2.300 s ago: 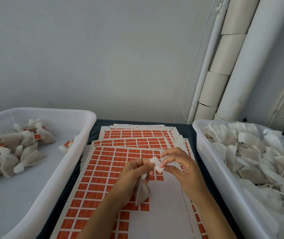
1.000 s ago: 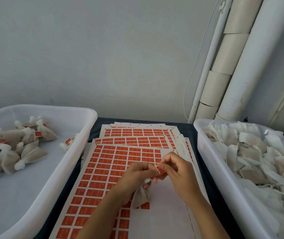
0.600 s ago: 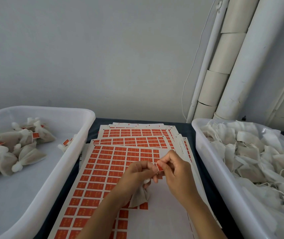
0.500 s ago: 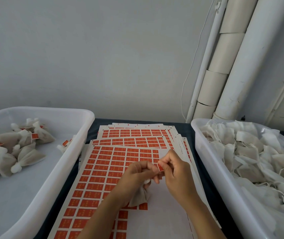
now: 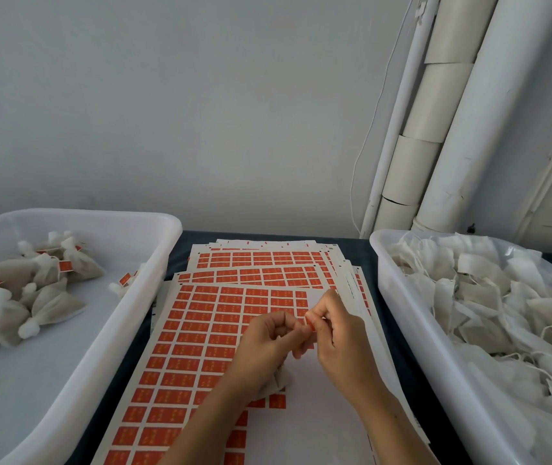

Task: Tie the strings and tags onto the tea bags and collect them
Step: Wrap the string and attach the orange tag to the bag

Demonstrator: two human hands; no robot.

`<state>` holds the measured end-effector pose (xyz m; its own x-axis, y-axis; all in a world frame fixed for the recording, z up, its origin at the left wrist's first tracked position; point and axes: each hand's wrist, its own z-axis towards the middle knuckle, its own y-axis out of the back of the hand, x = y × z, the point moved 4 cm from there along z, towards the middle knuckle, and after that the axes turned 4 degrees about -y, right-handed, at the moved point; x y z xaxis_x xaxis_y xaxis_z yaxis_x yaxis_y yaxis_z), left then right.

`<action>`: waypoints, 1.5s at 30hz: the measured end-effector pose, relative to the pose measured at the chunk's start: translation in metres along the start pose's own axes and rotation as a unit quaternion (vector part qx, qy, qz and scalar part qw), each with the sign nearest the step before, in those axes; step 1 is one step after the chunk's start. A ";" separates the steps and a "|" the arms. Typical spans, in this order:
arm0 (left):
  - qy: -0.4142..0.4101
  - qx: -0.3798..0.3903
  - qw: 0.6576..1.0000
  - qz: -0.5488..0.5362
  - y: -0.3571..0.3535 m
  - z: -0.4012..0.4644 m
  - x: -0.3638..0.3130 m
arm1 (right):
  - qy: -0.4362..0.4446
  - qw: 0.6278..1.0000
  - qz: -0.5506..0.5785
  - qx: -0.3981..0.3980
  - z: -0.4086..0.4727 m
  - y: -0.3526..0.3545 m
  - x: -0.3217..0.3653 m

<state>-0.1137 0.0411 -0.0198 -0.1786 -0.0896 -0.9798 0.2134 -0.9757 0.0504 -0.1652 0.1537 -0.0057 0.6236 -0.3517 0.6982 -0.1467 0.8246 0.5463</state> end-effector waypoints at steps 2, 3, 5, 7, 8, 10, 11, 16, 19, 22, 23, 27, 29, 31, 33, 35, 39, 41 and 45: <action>-0.026 -0.023 0.999 0.024 -0.001 0.000 0.000 | 0.006 1.000 -0.008 0.004 -0.001 -0.001 0.002; -0.032 -0.033 0.999 0.027 0.000 0.001 0.000 | 0.009 1.000 -0.010 0.003 -0.001 -0.001 0.002; -0.037 -0.042 0.998 0.027 0.001 0.001 0.001 | 0.012 1.000 -0.012 -0.004 -0.001 -0.001 0.002; -0.041 -0.039 0.998 0.032 0.000 0.002 0.001 | 0.013 1.000 -0.014 -0.014 -0.001 -0.002 0.001; -0.042 -0.037 0.998 0.039 0.000 0.002 0.000 | 0.013 1.000 -0.015 -0.015 -0.001 -0.002 0.000; -0.039 -0.038 0.998 0.044 0.001 0.002 0.000 | 0.012 1.000 -0.009 -0.019 -0.001 -0.003 0.000; -0.038 -0.040 0.998 0.037 0.001 0.002 -0.001 | 0.013 1.000 -0.004 -0.025 -0.001 -0.003 -0.001; -0.047 -0.050 0.997 -0.029 0.000 0.000 -0.007 | 0.027 0.996 -0.023 -0.080 -0.004 -0.004 0.005; -0.039 -0.057 0.997 -0.041 0.001 0.001 -0.005 | 0.005 0.995 -0.010 -0.103 0.000 -0.002 0.007; -0.038 -0.064 0.997 -0.021 0.001 -0.001 -0.002 | -0.049 0.994 0.028 -0.098 0.003 0.002 -0.002; -0.043 -0.067 0.997 -0.022 0.000 -0.001 -0.002 | -0.064 0.994 0.051 -0.076 0.002 0.000 -0.005; -0.060 -0.066 0.996 -0.022 0.002 0.001 -0.003 | -0.098 0.983 0.154 0.004 -0.001 -0.013 -0.004; -0.066 -0.066 0.995 -0.024 0.001 0.001 -0.004 | -0.090 0.984 0.152 0.012 0.000 -0.015 -0.003; -0.074 -0.066 0.995 -0.018 0.000 0.000 -0.005 | -0.086 0.986 0.146 0.007 0.001 -0.016 -0.005; -0.075 -0.064 0.995 -0.020 -0.001 0.000 -0.004 | -0.086 0.986 0.145 0.009 -0.001 -0.018 -0.007; -0.071 -0.062 0.995 -0.027 -0.001 0.001 -0.003 | -0.091 0.982 0.167 0.021 -0.001 -0.019 -0.007; -0.072 -0.035 0.995 -0.058 -0.004 0.000 -0.007 | -0.163 0.945 0.280 0.043 0.000 -0.018 -0.006; -0.070 -0.028 0.994 -0.075 -0.004 0.001 -0.008 | -0.168 0.939 0.289 0.077 0.001 -0.018 -0.006; -0.033 -0.048 0.993 -0.099 0.000 0.002 -0.001 | -0.127 0.958 0.235 0.107 0.001 -0.024 -0.004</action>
<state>-0.1150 0.0406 -0.0185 -0.2887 0.0850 -0.9536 0.2579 -0.9523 -0.1630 -0.1652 0.1350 -0.0206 0.2461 -0.0823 0.9657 -0.5364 0.8184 0.2064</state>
